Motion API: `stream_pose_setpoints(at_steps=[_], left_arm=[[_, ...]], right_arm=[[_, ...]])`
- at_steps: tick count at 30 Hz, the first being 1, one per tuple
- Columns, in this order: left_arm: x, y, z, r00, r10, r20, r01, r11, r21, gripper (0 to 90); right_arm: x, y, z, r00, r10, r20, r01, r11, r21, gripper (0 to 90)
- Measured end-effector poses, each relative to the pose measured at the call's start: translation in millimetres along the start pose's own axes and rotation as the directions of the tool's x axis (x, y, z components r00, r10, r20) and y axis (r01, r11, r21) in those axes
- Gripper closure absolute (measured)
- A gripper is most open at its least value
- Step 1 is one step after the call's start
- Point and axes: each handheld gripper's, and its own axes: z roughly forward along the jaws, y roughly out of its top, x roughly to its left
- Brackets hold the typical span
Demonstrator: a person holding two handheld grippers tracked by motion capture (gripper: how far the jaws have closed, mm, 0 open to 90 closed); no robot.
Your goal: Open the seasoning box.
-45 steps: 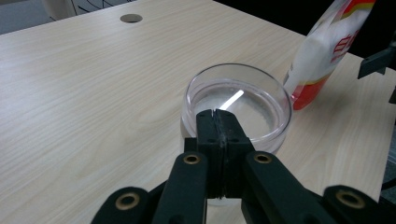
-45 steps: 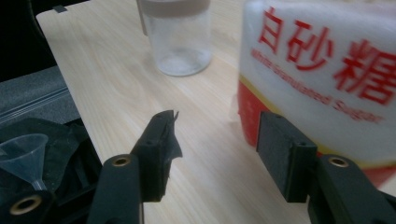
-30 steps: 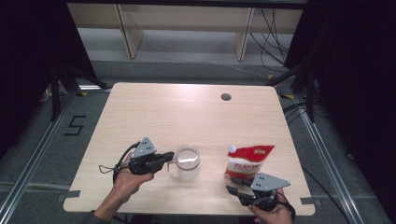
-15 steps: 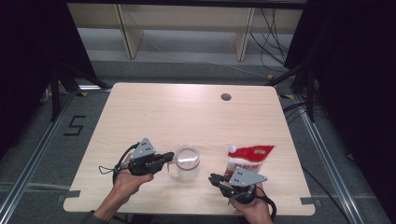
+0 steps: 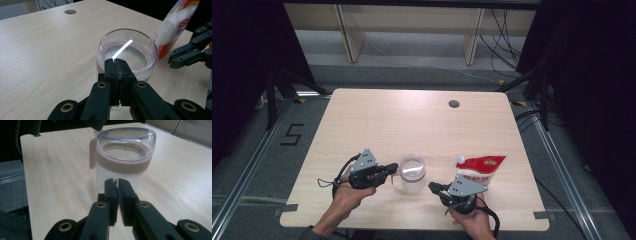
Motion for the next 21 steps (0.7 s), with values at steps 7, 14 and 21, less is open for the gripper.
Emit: stream_pose_setpoints(at_steps=[7,14,21], left_arm=[[-0.9,-1.8,-1.0,1.0000,0.000,-0.003,0.000,1.0000,-0.009,87.5],[-1.2,-3.2,-1.4,0.9999,0.009,-0.005,-0.009,0.9998,-0.017,87.3],[-0.9,-4.6,-1.7,0.9999,0.011,0.002,-0.011,0.9996,-0.026,87.3]], right_arm=[[-1.5,1.1,8.3,0.9998,-0.018,0.012,0.018,1.000,0.004,87.7],[-1.1,4.0,15.9,0.9991,-0.007,0.041,0.008,1.000,-0.024,88.6],[-2.1,8.1,19.9,0.9991,-0.013,0.039,0.014,1.000,-0.017,89.3]])
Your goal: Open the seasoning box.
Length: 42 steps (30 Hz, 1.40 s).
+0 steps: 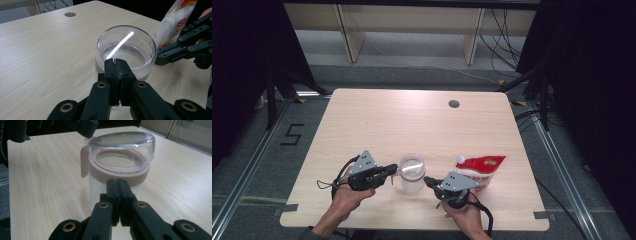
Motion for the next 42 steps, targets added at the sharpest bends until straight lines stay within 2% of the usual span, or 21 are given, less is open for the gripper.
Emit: stream_pose_setpoints(at_steps=[2,3,4,7,8,9,11,14,19,23,24,26,28,29,31,32,33,35,39,40,42], left_arm=[[-0.1,-0.1,-0.4,1.0000,0.000,-0.003,0.000,1.0000,0.002,87.2],[0.0,-0.2,-0.5,1.0000,0.000,-0.002,0.000,1.0000,0.002,87.1],[0.1,-0.2,-0.4,1.0000,0.000,-0.001,0.000,1.0000,0.001,87.1],[-0.1,-0.5,-0.5,1.0000,-0.003,0.003,0.003,1.0000,0.000,87.0],[0.2,-0.6,-0.6,1.0000,-0.001,0.003,0.001,1.0000,0.000,87.0],[0.3,-0.6,-0.7,1.0000,-0.001,0.004,0.001,1.0000,0.000,87.0],[0.0,-0.7,-0.7,1.0000,-0.001,0.003,0.001,1.0000,0.000,86.9],[0.2,-0.6,-0.7,1.0000,0.000,0.006,0.000,1.0000,0.001,86.7],[0.2,-0.5,-1.1,0.9999,0.000,0.014,0.000,1.0000,0.004,84.4],[-0.5,-0.2,-3.1,0.9999,0.004,0.013,-0.004,1.0000,0.005,77.2],[-0.1,-0.2,-5.0,0.9999,0.010,0.003,-0.010,0.9999,0.005,74.1],[0.1,-1.5,-7.6,1.0000,-0.004,0.002,0.004,1.0000,-0.002,67.6],[0.2,-4.2,-9.6,0.9999,-0.009,0.012,0.009,1.0000,0.001,61.5],[0.5,-5.5,-10.2,0.9999,-0.004,0.011,0.004,1.0000,0.003,55.2],[1.4,-9.8,-11.9,1.0000,-0.007,0.003,0.007,0.9997,0.024,47.9],[1.0,-14.4,-13.4,0.9996,-0.022,-0.015,0.022,0.9988,0.042,47.9],[2.0,-17.1,-14.3,0.9998,-0.012,-0.017,0.013,0.9986,0.052,45.1],[2.1,-21.6,-15.7,0.9993,-0.021,-0.030,0.023,0.9970,0.074,40.7],[2.9,-30.8,-18.2,0.9988,-0.035,-0.034,0.038,0.9942,0.100,33.0],[2.8,-32.4,-18.7,0.9986,-0.038,-0.037,0.042,0.9935,0.106,27.9],[2.4,-36.8,-19.5,0.9978,-0.039,-0.053,0.045,0.9930,0.109,26.5]], right_arm=[[0.0,0.6,1.7,0.9999,0.001,0.011,0.000,1.000,-0.007,89.3],[-0.3,1.6,3.7,0.9998,-0.018,-0.009,0.018,1.000,-0.008,89.3],[2.1,2.0,5.0,0.9999,-0.001,0.012,0.001,1.000,-0.025,89.2],[0.6,3.9,4.1,1.0000,-0.005,-0.002,0.005,1.000,-0.010,89.3],[1.4,4.3,4.2,1.0000,0.009,0.001,-0.009,1.000,-0.015,89.2],[0.2,5.1,4.9,1.0000,-0.008,0.005,0.008,1.000,-0.023,89.2],[0.8,6.0,5.1,1.0000,0.004,0.002,-0.004,1.000,-0.021,89.2],[0.4,8.0,7.2,0.9999,-0.011,-0.002,0.011,1.000,-0.024,89.2],[2.2,10.1,8.2,1.0000,0.004,-0.007,-0.004,0.999,-0.041,89.2],[0.7,11.6,8.3,1.0000,-0.009,0.003,0.009,0.999,-0.050,89.2],[1.3,12.0,8.8,0.9999,-0.011,0.002,0.011,0.998,-0.057,89.2],[2.3,13.4,7.3,1.0000,-0.008,-0.004,0.008,0.999,-0.044,89.2],[3.8,14.0,9.2,1.0000,-0.006,0.001,0.006,0.998,-0.067,89.2],[4.3,15.5,8.5,1.0000,-0.008,-0.003,0.008,0.998,-0.057,89.2],[4.3,16.4,7.9,0.9999,-0.013,-0.009,0.012,0.999,-0.053,89.2],[5.2,16.8,9.4,0.9999,-0.013,0.003,0.014,0.997,-0.073,89.2],[4.9,18.8,8.8,0.9996,-0.025,-0.009,0.025,0.998,-0.065,89.2],[7.0,20.5,10.4,0.9996,-0.029,-0.003,0.028,0.996,-0.082,89.2],[8.2,23.7,9.8,0.9995,-0.032,-0.010,0.031,0.996,-0.081,89.2],[10.6,25.2,10.6,0.9996,-0.024,-0.012,0.023,0.995,-0.094,89.2],[10.0,25.9,11.4,0.9994,-0.035,-0.008,0.034,0.994,-0.102,89.2]])
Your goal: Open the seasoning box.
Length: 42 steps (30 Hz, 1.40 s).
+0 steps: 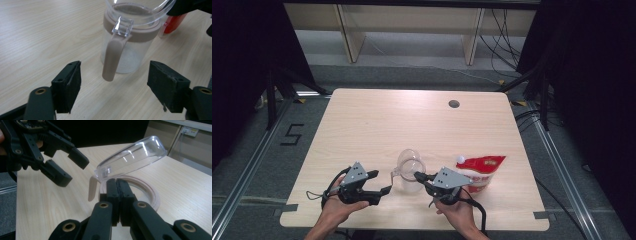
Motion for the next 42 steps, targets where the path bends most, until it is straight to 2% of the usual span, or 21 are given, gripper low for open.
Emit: stream_pose_setpoints(at_steps=[2,4,6,8,9,11,13,14,19,21,24,27,28,31,32,34,35,38,39,40,42], left_arm=[[-0.1,-6.7,0.1,0.9998,0.007,-0.018,-0.007,0.9999,0.010,21.9],[0.1,-10.2,0.6,0.9999,0.002,-0.016,-0.002,0.9999,0.013,21.4],[0.2,-13.7,-0.6,0.9996,-0.002,-0.029,0.003,0.9993,0.037,17.7],[0.2,-16.2,-0.1,0.9995,0.003,-0.031,-0.002,0.9993,0.037,16.6],[0.2,-17.5,0.0,0.9994,0.010,-0.033,-0.008,0.9991,0.041,16.3],[0.3,-19.1,0.7,0.9990,0.014,-0.042,-0.012,0.9990,0.043,16.2],[2.2,-19.9,0.6,0.9987,0.026,-0.044,-0.024,0.9986,0.047,16.2],[2.1,-20.5,1.4,0.9988,0.003,-0.050,-0.001,0.9993,0.037,16.1],[3.2,-21.2,0.9,0.9983,0.016,-0.056,-0.014,0.9990,0.042,16.1],[3.1,-21.4,1.9,0.9985,0.017,-0.053,-0.016,0.9994,0.030,16.1],[4.3,-21.1,0.4,0.9983,0.042,-0.041,-0.039,0.9972,0.064,16.2],[2.0,-21.5,2.1,0.9991,0.010,-0.041,-0.008,0.9989,0.045,16.2],[0.8,-22.1,3.1,0.9992,-0.002,-0.041,0.003,0.9994,0.035,16.2],[1.3,-22.0,2.8,0.9991,0.008,-0.041,-0.006,0.9991,0.041,16.3],[1.4,-21.9,2.9,0.9992,0.009,-0.040,-0.008,0.9991,0.041,16.3],[2.4,-22.0,2.7,0.9990,0.028,-0.036,-0.027,0.9985,0.047,16.3],[2.4,-22.0,2.7,0.9990,0.028,-0.036,-0.026,0.9986,0.047,16.4],[2.1,-22.3,3.5,0.9992,0.015,-0.037,-0.013,0.9992,0.037,16.4],[1.6,-22.8,3.5,0.9993,0.005,-0.037,-0.003,0.9993,0.037,16.5],[1.9,-22.9,2.9,0.9993,0.007,-0.038,-0.005,0.9990,0.044,16.6],[2.4,-22.6,2.8,0.9991,0.009,-0.040,-0.007,0.9990,0.043,16.6]], right_arm=[[1.4,2.7,1.1,0.9996,0.009,-0.027,-0.009,1.000,0.002,89.2],[3.1,3.3,1.2,0.9999,0.010,-0.013,-0.009,1.000,0.004,89.2],[4.0,5.3,2.3,0.9996,-0.011,-0.027,0.011,1.000,-0.001,89.2],[5.2,6.2,2.8,0.9994,-0.002,-0.033,0.002,1.000,-0.008,89.1],[6.5,6.6,2.5,0.9997,0.007,-0.021,-0.007,1.000,-0.007,89.1],[6.7,7.9,2.6,0.9994,0.003,-0.035,-0.003,1.000,-0.006,89.1],[6.4,9.1,3.2,0.9991,-0.023,-0.037,0.022,1.000,-0.015,89.1],[7.2,9.7,3.4,0.9986,-0.022,-0.048,0.022,1.000,-0.012,89.0],[8.3,9.9,4.7,0.9982,-0.035,-0.049,0.034,0.999,-0.018,89.0],[10.1,10.5,5.1,0.9987,-0.019,-0.048,0.019,1.000,-0.008,89.0],[11.4,11.7,8.0,0.9979,-0.035,-0.055,0.034,0.999,-0.023,88.8],[16.2,13.6,10.6,0.9984,-0.025,-0.051,0.024,0.999,-0.029,88.5],[16.0,14.0,11.0,0.9972,-0.042,-0.062,0.041,0.999,-0.019,88.5],[17.7,14.7,13.6,0.9957,-0.065,-0.066,0.063,0.997,-0.033,88.2],[17.7,14.7,13.6,0.9957,-0.065,-0.066,0.063,0.997,-0.033,88.2],[20.4,14.1,13.0,0.9970,-0.024,-0.073,0.023,1.000,-0.017,87.9],[18.6,14.4,13.8,0.9965,-0.057,-0.061,0.055,0.998,-0.033,87.8],[17.4,14.4,12.5,0.9954,-0.043,-0.086,0.040,0.999,-0.032,86.9],[16.8,14.4,9.8,0.9965,-0.033,-0.077,0.032,0.999,-0.012,86.4],[15.0,14.1,9.6,0.9960,-0.048,-0.075,0.047,0.999,-0.023,85.8],[15.5,13.7,6.8,0.9962,-0.023,-0.084,0.022,1.000,-0.015,84.3]])
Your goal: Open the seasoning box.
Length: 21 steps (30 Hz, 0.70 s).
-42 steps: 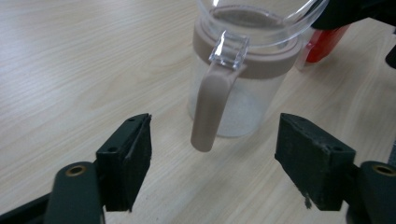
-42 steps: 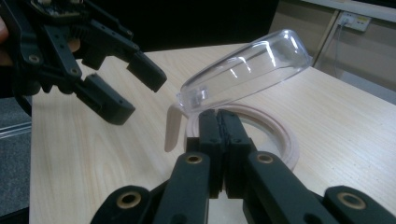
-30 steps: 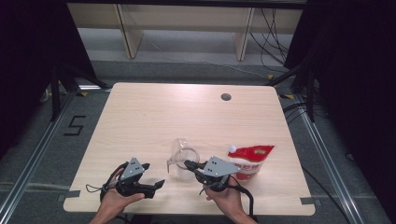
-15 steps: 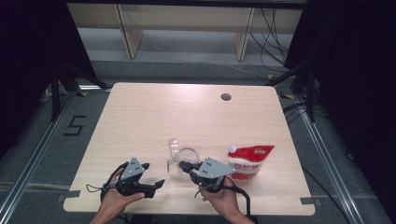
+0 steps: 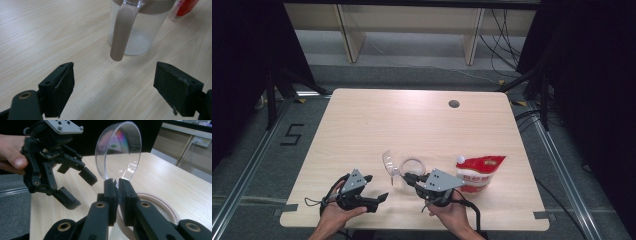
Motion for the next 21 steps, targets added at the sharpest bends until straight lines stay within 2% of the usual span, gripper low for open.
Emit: stream_pose_setpoints(at_steps=[1,2,4,7,8,13,18,19,20,21], left_arm=[[-0.1,0.0,0.2,1.0000,-0.004,0.004,0.004,1.0000,-0.003,16.5],[-0.4,-0.3,0.5,1.0000,-0.005,0.005,0.005,1.0000,-0.004,16.5],[-1.1,-0.4,0.4,0.9999,-0.007,0.009,0.007,0.9999,-0.007,16.4],[-1.0,-0.4,0.8,0.9999,-0.011,0.013,0.011,0.9999,-0.009,16.3],[-0.5,-0.4,0.3,0.9999,0.001,0.013,-0.001,1.0000,-0.004,16.3],[-0.1,-0.4,0.5,0.9998,0.002,0.020,-0.002,1.0000,-0.001,16.1],[-0.3,-0.3,1.2,0.9997,0.006,0.025,-0.006,1.0000,-0.003,15.5],[-1.3,-1.0,1.4,0.9996,-0.011,0.028,0.011,0.9999,0.000,15.5],[-1.4,-1.0,1.6,0.9996,-0.006,0.026,0.006,1.0000,0.000,15.5],[-1.1,-1.2,2.2,0.9996,-0.002,0.030,0.002,1.0000,-0.007,15.5]], right_arm=[[-1.5,-0.3,0.8,0.9999,-0.006,-0.009,0.006,1.000,-0.023,83.3],[-1.7,-0.4,-2.5,1.0000,-0.002,0.002,0.002,1.000,-0.013,81.7],[-1.9,-1.1,-7.5,0.9997,0.002,-0.026,-0.003,1.000,-0.029,76.7],[-3.2,-2.3,-13.9,0.9996,-0.003,-0.027,0.002,0.999,-0.036,72.8],[-3.4,-3.9,-20.2,0.9994,0.008,-0.034,-0.009,0.999,-0.036,69.6],[-3.9,-8.6,-30.2,0.9986,0.018,-0.050,-0.020,0.999,-0.036,63.1],[-4.4,-13.2,-42.6,0.9980,0.018,-0.061,-0.020,1.000,-0.024,59.4],[-5.3,-14.8,-45.8,0.9971,0.013,-0.075,-0.015,1.000,-0.023,59.0],[-5.1,-16.1,-49.4,0.9980,0.022,-0.059,-0.024,0.999,-0.028,58.4],[-6.4,-17.9,-52.5,0.9973,0.018,-0.070,-0.021,0.999,-0.044,57.9]])
